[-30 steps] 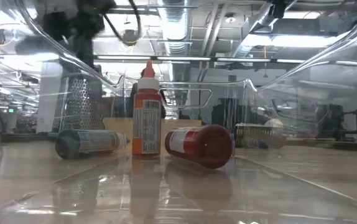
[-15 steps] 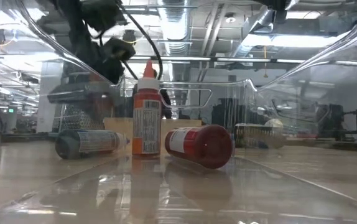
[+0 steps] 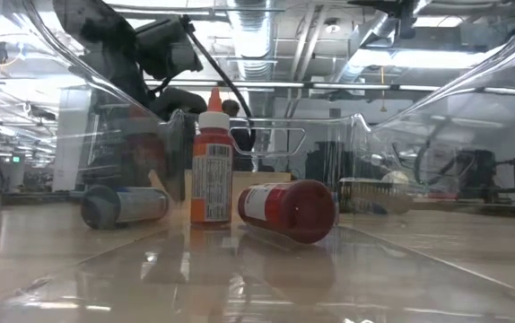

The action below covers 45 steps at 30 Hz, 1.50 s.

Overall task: Pick & Place Food Item
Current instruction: Put the left blue food coloring bottle into the transparent bin

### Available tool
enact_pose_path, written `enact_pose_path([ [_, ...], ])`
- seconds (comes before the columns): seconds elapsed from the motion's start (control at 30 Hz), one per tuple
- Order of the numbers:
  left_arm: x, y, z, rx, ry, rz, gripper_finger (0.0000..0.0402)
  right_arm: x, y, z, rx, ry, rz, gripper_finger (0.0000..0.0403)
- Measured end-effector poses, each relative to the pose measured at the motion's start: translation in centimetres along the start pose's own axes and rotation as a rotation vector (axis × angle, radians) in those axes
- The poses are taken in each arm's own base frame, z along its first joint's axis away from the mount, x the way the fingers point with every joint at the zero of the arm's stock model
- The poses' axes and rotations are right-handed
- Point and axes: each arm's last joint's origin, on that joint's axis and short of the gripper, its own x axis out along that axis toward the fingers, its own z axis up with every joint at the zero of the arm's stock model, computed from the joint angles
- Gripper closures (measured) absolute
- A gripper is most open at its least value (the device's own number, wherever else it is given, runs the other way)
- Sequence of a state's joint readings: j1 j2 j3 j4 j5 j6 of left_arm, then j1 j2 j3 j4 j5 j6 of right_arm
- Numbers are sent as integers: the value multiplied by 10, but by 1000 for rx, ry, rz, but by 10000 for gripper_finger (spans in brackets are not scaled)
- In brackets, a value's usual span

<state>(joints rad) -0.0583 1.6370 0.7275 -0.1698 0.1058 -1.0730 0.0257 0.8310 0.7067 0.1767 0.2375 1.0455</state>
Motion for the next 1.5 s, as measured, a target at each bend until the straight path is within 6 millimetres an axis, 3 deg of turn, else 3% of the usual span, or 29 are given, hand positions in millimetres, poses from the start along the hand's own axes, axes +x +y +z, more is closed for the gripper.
enact_pose_path([
  [0.13,8,2,-5,-16,4,51,182,0,0,0,7,1,-2,194],
  [0.23,7,3,-8,-46,-7,89,206,0,-1,0,11,4,-7,194],
  [0.5,-3,9,-9,-53,-55,153,369,0,-1,0,10,2,-12,194],
  [0.57,-10,9,-8,-50,-83,154,375,0,-1,0,10,2,-13,194],
  [0.67,-28,12,-5,-34,-139,178,375,0,-1,0,8,2,-12,194],
  [0.73,-45,6,1,-14,-195,107,375,0,-1,0,7,2,-13,194],
  [0.9,-94,-7,4,108,-344,-96,375,0,-1,0,0,0,-10,194],
  [1.0,-124,-18,4,273,-463,-250,375,0,-1,0,-1,-2,-12,194],
  [1.17,-156,-37,7,473,-615,-533,375,0,-2,0,-12,-17,-28,194],
  [1.27,-153,-47,14,508,-684,-600,375,0,-3,1,-14,-20,-32,194],
  [1.5,-111,-84,26,652,-728,-580,375,1,-3,2,-26,-35,-38,194],
])
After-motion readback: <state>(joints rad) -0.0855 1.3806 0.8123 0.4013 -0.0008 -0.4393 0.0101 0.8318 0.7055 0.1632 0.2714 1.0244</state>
